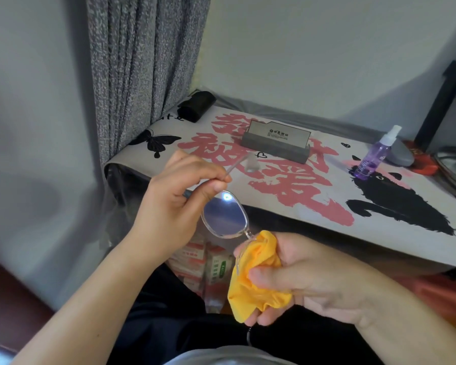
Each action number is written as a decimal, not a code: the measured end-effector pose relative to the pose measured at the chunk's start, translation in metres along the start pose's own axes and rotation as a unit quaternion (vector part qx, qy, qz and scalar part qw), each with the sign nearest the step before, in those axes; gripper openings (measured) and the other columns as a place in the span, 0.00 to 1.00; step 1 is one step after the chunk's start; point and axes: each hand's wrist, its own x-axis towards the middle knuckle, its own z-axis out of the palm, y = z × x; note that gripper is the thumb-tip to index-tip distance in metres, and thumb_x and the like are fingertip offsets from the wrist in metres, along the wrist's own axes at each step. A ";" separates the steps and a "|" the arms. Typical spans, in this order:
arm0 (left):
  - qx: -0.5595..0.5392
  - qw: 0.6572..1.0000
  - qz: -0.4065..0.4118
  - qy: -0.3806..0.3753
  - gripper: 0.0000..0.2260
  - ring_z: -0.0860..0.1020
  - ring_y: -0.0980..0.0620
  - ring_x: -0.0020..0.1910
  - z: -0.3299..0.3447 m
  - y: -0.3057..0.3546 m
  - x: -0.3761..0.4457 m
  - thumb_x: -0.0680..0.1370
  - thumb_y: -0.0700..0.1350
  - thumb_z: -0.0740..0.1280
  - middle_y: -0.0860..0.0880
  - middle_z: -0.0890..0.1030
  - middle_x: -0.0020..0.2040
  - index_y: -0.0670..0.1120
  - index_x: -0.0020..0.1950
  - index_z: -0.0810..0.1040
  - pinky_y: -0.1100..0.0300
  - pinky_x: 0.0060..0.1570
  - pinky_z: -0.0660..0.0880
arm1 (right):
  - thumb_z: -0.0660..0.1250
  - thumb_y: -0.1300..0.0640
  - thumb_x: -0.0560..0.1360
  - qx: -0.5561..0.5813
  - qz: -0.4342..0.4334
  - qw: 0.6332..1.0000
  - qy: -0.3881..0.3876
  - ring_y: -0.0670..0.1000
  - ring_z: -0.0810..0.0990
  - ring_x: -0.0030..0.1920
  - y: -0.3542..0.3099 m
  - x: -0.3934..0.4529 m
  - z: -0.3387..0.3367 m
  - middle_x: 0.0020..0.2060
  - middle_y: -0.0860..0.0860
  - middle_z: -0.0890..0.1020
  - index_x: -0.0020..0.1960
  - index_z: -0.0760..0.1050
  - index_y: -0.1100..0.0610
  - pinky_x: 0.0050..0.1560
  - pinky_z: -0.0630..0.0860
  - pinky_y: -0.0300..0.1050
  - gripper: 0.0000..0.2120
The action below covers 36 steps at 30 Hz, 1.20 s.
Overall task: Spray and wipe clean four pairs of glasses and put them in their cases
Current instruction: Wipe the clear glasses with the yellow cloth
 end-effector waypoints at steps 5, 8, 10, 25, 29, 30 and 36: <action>0.005 1.000 0.008 -0.001 0.06 0.75 0.48 0.47 0.000 -0.001 0.001 0.79 0.38 0.68 0.54 0.81 0.45 0.49 0.50 0.80 0.59 0.52 0.70 | 0.71 0.65 0.74 0.012 0.013 0.998 0.067 0.58 0.85 0.44 0.019 0.020 0.022 0.44 0.59 0.85 0.55 0.76 0.61 0.43 0.82 0.48 0.10; 0.017 0.999 0.038 -0.015 0.03 0.75 0.46 0.48 -0.004 0.002 0.003 0.80 0.41 0.69 0.58 0.80 0.46 0.49 0.51 0.81 0.60 0.53 0.70 | 0.67 0.73 0.69 0.078 0.030 0.996 0.027 0.57 0.85 0.45 0.022 0.025 0.023 0.47 0.60 0.84 0.66 0.71 0.62 0.46 0.82 0.47 0.26; 0.014 0.999 0.036 -0.011 0.03 0.75 0.46 0.48 -0.003 0.002 0.002 0.80 0.41 0.68 0.57 0.80 0.47 0.47 0.50 0.82 0.60 0.53 0.70 | 0.65 0.76 0.68 0.075 0.036 0.996 0.027 0.58 0.86 0.45 0.021 0.027 0.022 0.48 0.62 0.84 0.67 0.70 0.63 0.46 0.81 0.47 0.28; -0.046 0.999 -0.023 0.002 0.04 0.77 0.52 0.43 0.008 0.003 -0.004 0.79 0.37 0.69 0.51 0.80 0.43 0.44 0.48 0.83 0.63 0.46 0.70 | 0.70 0.79 0.69 0.048 -0.028 0.967 0.250 0.58 0.82 0.34 0.009 0.031 0.031 0.39 0.59 0.81 0.59 0.78 0.56 0.34 0.79 0.48 0.26; -0.031 0.999 -0.024 0.000 0.04 0.76 0.54 0.43 0.009 0.001 -0.005 0.79 0.38 0.69 0.51 0.80 0.43 0.42 0.49 0.84 0.65 0.46 0.70 | 0.67 0.75 0.74 0.087 -0.055 0.952 0.287 0.60 0.81 0.34 0.014 0.031 0.029 0.44 0.62 0.78 0.58 0.79 0.59 0.33 0.80 0.50 0.17; -0.028 0.999 -0.023 0.000 0.04 0.76 0.53 0.43 0.009 0.001 -0.005 0.79 0.38 0.69 0.51 0.80 0.43 0.43 0.49 0.84 0.64 0.46 0.70 | 0.67 0.73 0.75 0.095 -0.058 0.950 0.290 0.61 0.81 0.36 0.015 0.030 0.029 0.45 0.63 0.79 0.58 0.79 0.59 0.36 0.81 0.53 0.15; 0.010 0.999 0.027 0.042 0.07 0.75 0.51 0.43 0.007 0.005 -0.003 0.78 0.34 0.71 0.54 0.79 0.42 0.47 0.48 0.81 0.62 0.51 0.68 | 0.69 0.68 0.75 0.108 -0.077 0.946 0.296 0.57 0.83 0.45 0.016 0.022 0.026 0.50 0.62 0.80 0.59 0.80 0.57 0.41 0.82 0.49 0.14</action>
